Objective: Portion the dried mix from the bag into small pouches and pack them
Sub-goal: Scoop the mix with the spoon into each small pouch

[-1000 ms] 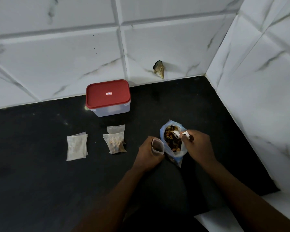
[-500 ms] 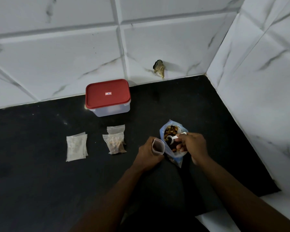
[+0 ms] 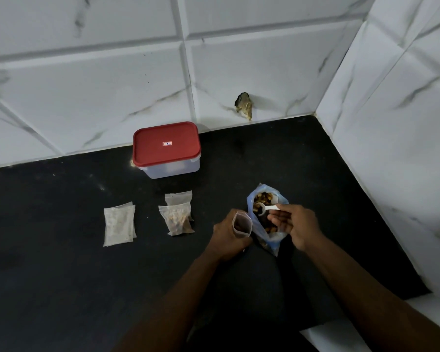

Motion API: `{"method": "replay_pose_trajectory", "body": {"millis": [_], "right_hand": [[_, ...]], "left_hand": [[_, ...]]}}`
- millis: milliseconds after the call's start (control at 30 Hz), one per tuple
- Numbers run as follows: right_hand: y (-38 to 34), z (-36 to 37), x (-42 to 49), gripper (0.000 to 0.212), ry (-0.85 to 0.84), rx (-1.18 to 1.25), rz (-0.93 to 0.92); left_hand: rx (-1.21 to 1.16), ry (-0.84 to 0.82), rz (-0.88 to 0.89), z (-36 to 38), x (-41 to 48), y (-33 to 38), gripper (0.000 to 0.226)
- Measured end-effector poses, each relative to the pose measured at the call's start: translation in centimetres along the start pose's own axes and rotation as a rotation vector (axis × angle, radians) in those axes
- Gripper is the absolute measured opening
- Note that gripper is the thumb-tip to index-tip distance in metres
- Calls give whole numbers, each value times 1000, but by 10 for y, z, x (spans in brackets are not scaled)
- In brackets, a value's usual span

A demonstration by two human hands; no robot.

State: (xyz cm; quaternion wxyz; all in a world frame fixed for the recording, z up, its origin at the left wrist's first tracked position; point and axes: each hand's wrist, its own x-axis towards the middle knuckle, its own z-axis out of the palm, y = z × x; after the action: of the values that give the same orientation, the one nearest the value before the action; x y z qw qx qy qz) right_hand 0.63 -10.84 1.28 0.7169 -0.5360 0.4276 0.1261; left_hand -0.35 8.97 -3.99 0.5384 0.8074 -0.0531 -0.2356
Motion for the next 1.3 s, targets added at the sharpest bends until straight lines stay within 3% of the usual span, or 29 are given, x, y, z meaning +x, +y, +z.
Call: {"method": "replay_pose_trajectory", "body": {"millis": [467,767,1033,1167,1300], "right_hand": [[-7,-20,-12,25,-128,259,100],[-10,-32,-33,29,-251,209,23],[8,-14,-68,19,-364,-273,-283],[30,-13,-62,11,-315,-934,-784],[42,-22,-53,27,-316,-1208,-1114]], "left_hand": [[-22,23,37,2,-3,-3,51],[-46,107,84,3,-13,-4,48],[11,150,123,5,-19,-2,38],[-24,142,126,6,-23,0,35],[-40,142,130,5,-24,1,40]]}}
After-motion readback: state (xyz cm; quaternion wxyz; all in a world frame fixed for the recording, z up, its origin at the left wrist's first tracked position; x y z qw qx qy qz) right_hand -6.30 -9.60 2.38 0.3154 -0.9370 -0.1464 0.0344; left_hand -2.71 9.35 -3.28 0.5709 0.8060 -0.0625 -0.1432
